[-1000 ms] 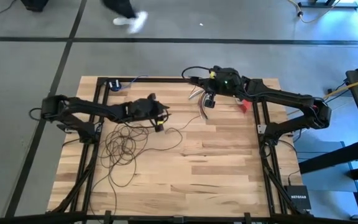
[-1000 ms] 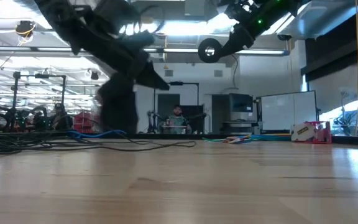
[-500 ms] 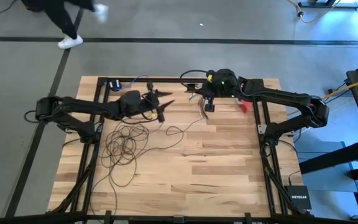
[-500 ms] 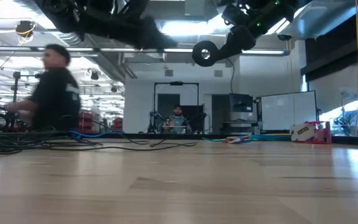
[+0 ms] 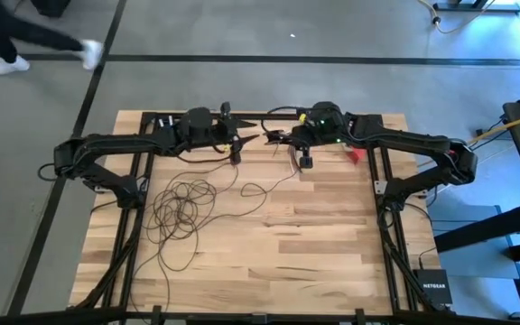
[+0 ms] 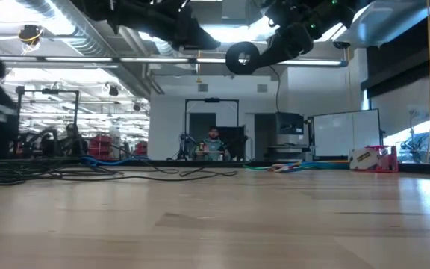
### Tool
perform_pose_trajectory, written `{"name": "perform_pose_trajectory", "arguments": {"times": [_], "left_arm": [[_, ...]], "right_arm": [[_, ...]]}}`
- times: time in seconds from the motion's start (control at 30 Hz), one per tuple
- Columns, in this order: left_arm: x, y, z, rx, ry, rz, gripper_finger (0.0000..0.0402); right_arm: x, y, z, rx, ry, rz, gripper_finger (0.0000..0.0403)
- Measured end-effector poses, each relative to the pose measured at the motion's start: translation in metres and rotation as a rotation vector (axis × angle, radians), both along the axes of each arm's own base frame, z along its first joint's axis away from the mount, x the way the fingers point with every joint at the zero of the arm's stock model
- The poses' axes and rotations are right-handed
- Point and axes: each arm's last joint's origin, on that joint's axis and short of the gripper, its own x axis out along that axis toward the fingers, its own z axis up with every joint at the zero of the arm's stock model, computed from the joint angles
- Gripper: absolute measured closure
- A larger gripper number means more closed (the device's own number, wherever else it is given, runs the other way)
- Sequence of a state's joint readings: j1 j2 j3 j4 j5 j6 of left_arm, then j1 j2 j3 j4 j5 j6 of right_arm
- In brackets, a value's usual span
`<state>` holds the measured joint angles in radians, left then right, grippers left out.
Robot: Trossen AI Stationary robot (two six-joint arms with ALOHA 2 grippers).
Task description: Coiling cords
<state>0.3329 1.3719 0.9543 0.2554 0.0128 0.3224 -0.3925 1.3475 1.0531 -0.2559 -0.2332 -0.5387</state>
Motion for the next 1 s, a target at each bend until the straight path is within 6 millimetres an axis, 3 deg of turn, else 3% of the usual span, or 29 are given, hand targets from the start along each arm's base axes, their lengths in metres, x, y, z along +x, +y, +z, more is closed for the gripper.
{"name": "perform_pose_trajectory", "arguments": {"times": [0.27,1.0], "left_arm": [[0.007,-0.006,-0.007,-0.006,0.025,-0.027,0.0257],[-0.001,-0.010,-0.004,0.013,0.073,0.009,0.0257]], "right_arm": [[0.019,0.015,-0.010,-0.041,0.006,0.041,0.0393],[0.018,0.012,-0.012,-0.102,0.047,-0.074,0.0393]]}}
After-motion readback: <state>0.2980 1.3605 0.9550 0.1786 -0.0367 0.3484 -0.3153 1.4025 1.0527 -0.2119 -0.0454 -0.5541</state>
